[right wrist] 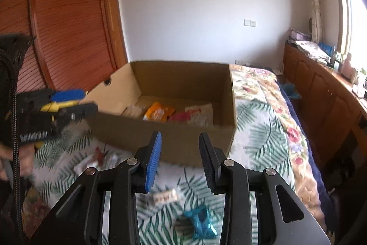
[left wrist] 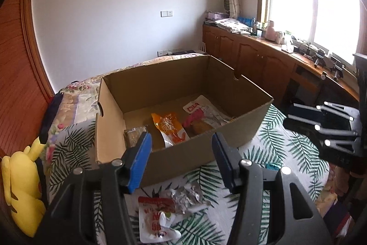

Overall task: Organize snacks
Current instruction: 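Withdraw both tools from the box toward the remaining snacks, then grasp the red-and-white pouch with the left tool while the right tool grasps the blue wrapper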

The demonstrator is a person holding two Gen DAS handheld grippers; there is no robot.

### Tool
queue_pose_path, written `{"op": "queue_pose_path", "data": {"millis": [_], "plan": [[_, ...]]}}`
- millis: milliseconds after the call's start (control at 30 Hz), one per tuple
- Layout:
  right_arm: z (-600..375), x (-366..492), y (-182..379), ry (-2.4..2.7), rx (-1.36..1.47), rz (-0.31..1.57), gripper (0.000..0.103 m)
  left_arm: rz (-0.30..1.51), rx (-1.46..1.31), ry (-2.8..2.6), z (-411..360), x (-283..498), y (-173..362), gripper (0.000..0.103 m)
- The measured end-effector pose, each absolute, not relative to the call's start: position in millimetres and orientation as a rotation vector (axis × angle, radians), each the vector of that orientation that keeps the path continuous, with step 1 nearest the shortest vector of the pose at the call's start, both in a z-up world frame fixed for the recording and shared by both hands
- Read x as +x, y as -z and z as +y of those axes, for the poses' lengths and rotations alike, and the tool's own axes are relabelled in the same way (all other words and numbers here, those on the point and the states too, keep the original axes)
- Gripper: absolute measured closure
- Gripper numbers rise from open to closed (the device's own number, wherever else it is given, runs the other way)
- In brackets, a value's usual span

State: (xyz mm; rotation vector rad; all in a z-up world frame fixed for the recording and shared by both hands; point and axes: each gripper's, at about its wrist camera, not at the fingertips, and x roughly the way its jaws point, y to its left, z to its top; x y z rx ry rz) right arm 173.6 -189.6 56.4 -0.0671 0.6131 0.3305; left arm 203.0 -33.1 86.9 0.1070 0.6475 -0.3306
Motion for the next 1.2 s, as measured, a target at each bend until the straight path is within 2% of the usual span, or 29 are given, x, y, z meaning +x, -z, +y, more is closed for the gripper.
{"op": "queue_pose_path", "data": {"millis": [333, 700, 1000, 1200], "plan": [[-213.5, 145.5, -5.4, -0.310, -0.069, 0.691, 0.068, 0.650, 0.124, 0.367, -33.8, 169.8, -72.7, 0.047], [-230.5, 142.0, 42.8, -0.286, -0.063, 0.774, 0.065, 0.716, 0.135, 0.350, -25.9, 150.3, -22.2, 0.047], [-230.9, 151.6, 63.6, -0.286, -0.091, 0.823, 0.065, 0.818, 0.133, 0.296, -7.5, 157.2, 23.1, 0.047], [-226.0, 155.3, 70.8, -0.290, -0.121, 0.839, 0.065, 0.840, 0.124, 0.266, 0.7, 160.3, 34.4, 0.047]]}}
